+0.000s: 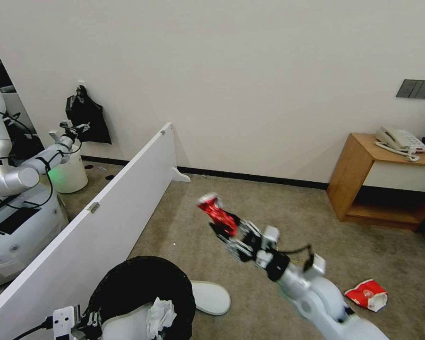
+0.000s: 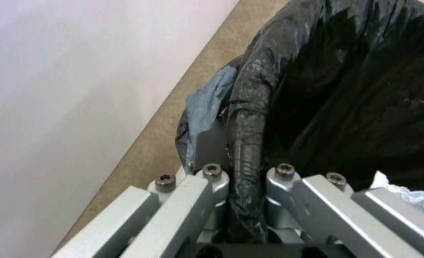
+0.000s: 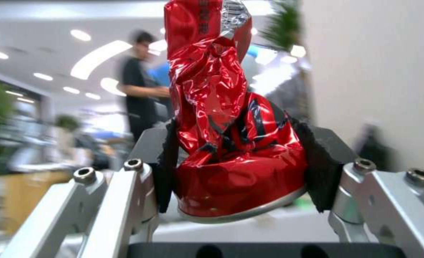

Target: Pick up the trash bin, then pick up the garbage from the floor and place it into the trash bin.

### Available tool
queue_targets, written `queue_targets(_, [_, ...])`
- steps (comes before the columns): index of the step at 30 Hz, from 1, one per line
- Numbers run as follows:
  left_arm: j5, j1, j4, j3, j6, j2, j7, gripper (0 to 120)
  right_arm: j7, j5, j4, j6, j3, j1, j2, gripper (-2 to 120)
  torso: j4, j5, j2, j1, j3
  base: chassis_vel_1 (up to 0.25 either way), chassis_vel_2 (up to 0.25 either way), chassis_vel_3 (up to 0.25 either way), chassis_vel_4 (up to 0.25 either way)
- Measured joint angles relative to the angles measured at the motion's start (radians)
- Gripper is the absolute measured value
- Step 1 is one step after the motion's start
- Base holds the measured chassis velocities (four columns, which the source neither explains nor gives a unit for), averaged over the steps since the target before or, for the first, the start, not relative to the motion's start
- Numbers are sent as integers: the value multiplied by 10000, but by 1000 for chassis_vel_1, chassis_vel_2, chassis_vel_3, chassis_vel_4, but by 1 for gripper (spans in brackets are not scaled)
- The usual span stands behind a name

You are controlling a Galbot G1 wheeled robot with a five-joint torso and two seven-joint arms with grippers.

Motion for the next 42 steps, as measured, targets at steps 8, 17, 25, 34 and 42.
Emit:
queue_targets(8, [-127, -90, 3, -32, 143, 62, 12, 4, -617, 713, -325, 125, -1917, 1846, 768, 50, 1, -1, 0, 0, -1, 0, 0, 0, 0])
queue_targets(17, [-427, -166, 10, -68, 316, 135, 13, 4, -1541, 1576, -611, 22, -3475, 3145, 1480, 50, 1, -1, 0, 0, -2, 0, 0, 0, 0])
queue_targets(25, [-709, -220, 16, -105, 414, 144, 11, 4, -2371, 1683, -702, -145, -4062, 3258, 1132, 50, -1, 0, 0, 0, -2, 0, 0, 0, 0])
queue_targets(34, [-927, -260, -11, -152, 497, 211, -22, 4, -2919, 1606, -584, -312, -4099, 2991, 266, 50, 0, 1, 0, 0, -2, 0, 0, 0, 0])
queue_targets(42, [-952, -282, 29, -157, 502, 235, -26, 4, -2922, 1406, -490, -321, -3900, 2652, -261, 50, -2, 1, 0, 0, -2, 0, 0, 0, 0])
